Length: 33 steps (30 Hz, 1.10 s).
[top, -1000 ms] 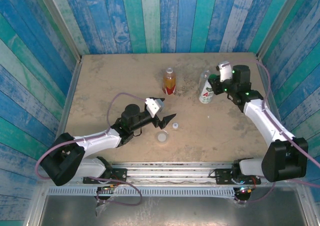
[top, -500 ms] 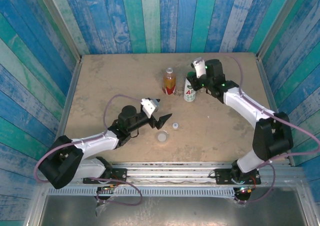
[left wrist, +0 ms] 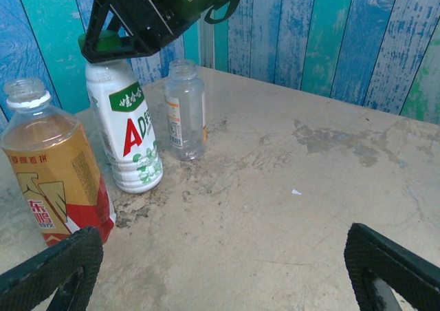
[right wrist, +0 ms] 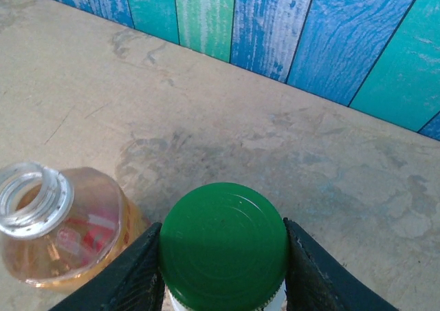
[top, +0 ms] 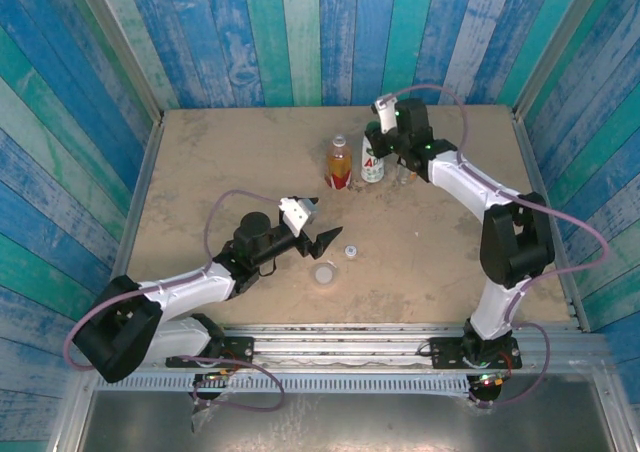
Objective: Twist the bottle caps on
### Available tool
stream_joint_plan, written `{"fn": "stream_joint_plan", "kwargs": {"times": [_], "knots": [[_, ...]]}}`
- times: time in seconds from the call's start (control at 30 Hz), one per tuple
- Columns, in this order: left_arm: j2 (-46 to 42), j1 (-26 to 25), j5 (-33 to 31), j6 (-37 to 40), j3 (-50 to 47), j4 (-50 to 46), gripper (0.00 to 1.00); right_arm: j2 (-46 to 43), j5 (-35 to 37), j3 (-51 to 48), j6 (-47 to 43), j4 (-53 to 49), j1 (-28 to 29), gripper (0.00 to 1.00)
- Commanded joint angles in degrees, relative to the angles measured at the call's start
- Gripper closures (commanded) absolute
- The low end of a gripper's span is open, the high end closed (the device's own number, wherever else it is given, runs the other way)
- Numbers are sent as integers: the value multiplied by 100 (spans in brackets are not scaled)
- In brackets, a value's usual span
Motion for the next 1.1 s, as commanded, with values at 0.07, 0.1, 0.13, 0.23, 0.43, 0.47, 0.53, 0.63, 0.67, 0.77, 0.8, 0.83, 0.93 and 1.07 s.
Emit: {"fn": "stream_joint_plan", "kwargs": {"times": [0.07,0.1,0.13,0.23,0.43,0.47,0.53,0.63,0.67,0.77,0.8,0.83,0.93,1.07], "knots": [[-191,56,-86,-57,-69,-68,6,91,141,97,-97,-176,11,42],[-181,62,-85,-57,-56,-67,6,70,140,106,-125,-176,10,39],[-167,66,-85,-64,-51,-59,6,50,155,121,-144,-175,11,37],[-89,91,-42,-81,21,-63,6,-38,186,191,-146,-188,11,32],[258,201,9,-144,378,-208,6,-343,391,188,-76,-165,11,19],[285,244,17,-154,452,-206,6,-426,395,156,-67,-161,11,18],[644,340,45,-130,666,-285,6,-627,362,79,-73,-168,11,17],[1087,535,7,-7,1114,-513,6,-1014,359,-156,-100,-158,11,14],[1234,610,15,51,1299,-603,6,-1158,364,-268,-106,-148,11,14],[1725,836,57,152,1800,-732,6,-1623,325,-605,-128,-145,11,14],[1881,909,80,162,1980,-823,6,-1776,312,-711,-127,-150,11,13],[2064,980,96,194,2216,-966,6,-1945,299,-843,-126,-150,11,13],[2596,1066,66,446,2935,-1501,6,-2427,251,-1211,-124,-167,11,13],[3322,1162,219,666,3893,-2098,6,-3024,286,-1659,-154,-243,2,13]]}}
